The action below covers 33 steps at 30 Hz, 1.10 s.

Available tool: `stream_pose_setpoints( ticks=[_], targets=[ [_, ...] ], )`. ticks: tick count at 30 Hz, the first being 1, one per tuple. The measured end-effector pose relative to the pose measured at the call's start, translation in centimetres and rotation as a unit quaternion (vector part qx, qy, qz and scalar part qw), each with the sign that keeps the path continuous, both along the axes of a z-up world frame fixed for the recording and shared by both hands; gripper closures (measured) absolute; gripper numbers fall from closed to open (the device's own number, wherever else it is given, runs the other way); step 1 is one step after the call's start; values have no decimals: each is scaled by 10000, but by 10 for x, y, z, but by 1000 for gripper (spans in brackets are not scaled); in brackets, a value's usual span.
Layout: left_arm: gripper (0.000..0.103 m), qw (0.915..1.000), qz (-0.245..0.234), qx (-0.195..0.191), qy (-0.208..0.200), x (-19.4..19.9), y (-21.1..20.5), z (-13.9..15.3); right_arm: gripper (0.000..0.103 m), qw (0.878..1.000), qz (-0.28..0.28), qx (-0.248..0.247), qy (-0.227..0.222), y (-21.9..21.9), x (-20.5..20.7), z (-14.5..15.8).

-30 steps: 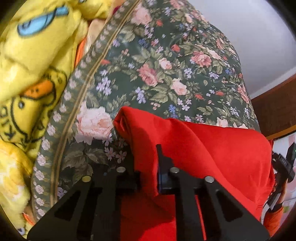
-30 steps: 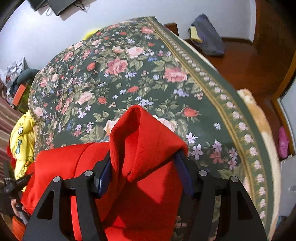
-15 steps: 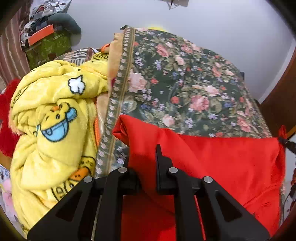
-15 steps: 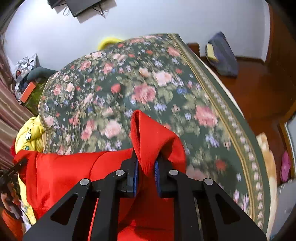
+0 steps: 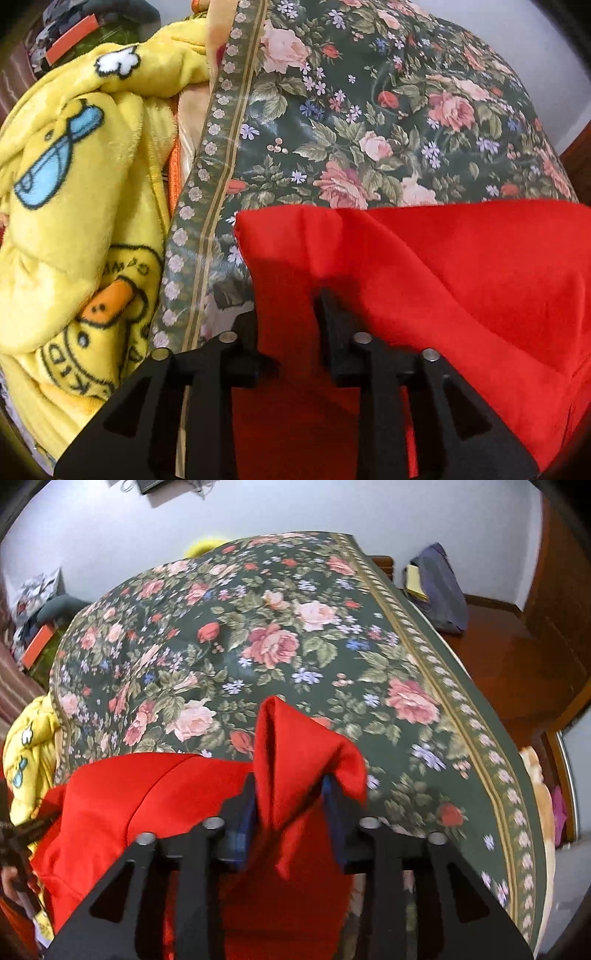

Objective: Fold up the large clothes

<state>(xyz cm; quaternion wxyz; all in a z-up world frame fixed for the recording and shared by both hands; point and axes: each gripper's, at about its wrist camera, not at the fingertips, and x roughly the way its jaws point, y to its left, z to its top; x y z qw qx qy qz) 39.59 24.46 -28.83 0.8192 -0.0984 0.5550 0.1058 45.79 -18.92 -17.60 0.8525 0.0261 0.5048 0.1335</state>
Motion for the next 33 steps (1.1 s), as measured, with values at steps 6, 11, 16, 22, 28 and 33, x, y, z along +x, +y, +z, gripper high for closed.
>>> stream_pose_setpoints(
  ticks=[6, 11, 16, 22, 28, 33],
  targets=[
    [70, 9999, -110, 101, -75, -27, -4, 35, 51, 9997, 51, 170, 149, -12, -24, 23],
    [60, 9983, -295, 228, -459, -61, -12, 81, 51, 9987, 381, -168, -287, -9, -62, 58],
    [57, 9955, -422, 229, -814, -99, -20, 127, 48, 9944, 701, -330, -719, -7, -103, 94],
    [48, 9913, -568, 230, -1165, -148, -28, 164, 35, 9885, 1006, -339, -1074, -10, -155, 120],
    [37, 9908, -705, -25, -1154, -199, -28, 163, 34, 9867, 1225, -424, -978, -14, -189, 109],
    [35, 9948, -590, -352, -751, -231, -22, 120, 34, 9891, 1230, -512, -625, -23, -208, 81]
  ],
)
